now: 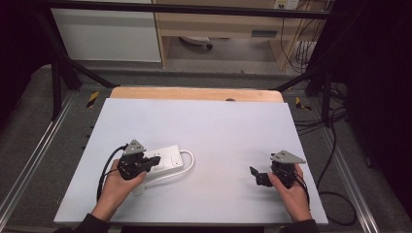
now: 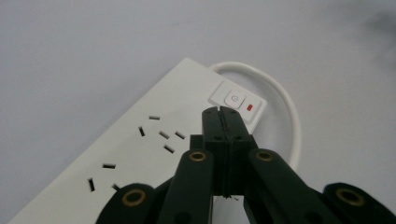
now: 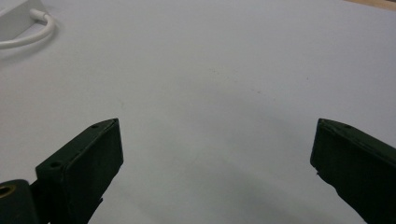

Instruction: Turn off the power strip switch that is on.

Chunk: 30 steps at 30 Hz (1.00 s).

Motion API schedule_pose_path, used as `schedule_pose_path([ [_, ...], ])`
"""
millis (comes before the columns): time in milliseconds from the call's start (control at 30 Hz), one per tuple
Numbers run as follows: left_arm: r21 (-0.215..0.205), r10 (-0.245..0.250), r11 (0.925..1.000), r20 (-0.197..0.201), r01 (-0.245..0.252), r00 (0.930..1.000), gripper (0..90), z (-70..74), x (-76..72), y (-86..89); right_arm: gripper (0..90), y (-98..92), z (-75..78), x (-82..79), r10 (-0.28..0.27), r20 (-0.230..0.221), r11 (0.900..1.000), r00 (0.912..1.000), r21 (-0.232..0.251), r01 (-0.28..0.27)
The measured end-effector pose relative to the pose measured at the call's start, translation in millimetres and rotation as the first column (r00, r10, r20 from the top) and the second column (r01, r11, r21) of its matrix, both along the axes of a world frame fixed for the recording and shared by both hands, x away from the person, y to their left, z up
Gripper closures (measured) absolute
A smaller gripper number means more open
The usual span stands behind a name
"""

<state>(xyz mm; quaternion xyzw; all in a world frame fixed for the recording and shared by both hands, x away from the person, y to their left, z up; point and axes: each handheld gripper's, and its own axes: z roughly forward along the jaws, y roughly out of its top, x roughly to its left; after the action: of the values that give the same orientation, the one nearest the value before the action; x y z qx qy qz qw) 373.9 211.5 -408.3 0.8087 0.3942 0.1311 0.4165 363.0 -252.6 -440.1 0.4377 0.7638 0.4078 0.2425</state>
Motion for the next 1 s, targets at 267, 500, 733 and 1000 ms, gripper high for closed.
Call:
schedule_pose_path([
  [267,0.014,0.008,0.9999,-0.016,-0.007,0.9998,89.9,-3.9,1.3,1.1,2.9,0.6,-0.2,-0.1,0.001,-0.001,1.000,1.0000,-0.002,-0.001],
  [500,0.027,0.002,0.9996,-0.036,-0.001,0.9994,89.9,-7.5,2.4,1.9,2.9,0.4,-0.3,0.3,0.006,0.001,1.000,1.0000,-0.007,-0.006],
  [733,0.056,0.004,0.9984,-0.045,-0.001,0.9990,89.9,-10.2,1.7,2.2,2.9,0.6,-0.2,-0.1,0.001,-0.001,1.000,1.0000,-0.002,-0.001],
  [1000,0.068,0.011,0.9976,-0.044,-0.008,0.9990,89.9,-11.1,1.7,3.3,2.9,0.5,-0.2,0.1,0.005,0.001,1.000,1.0000,-0.006,-0.005],
])
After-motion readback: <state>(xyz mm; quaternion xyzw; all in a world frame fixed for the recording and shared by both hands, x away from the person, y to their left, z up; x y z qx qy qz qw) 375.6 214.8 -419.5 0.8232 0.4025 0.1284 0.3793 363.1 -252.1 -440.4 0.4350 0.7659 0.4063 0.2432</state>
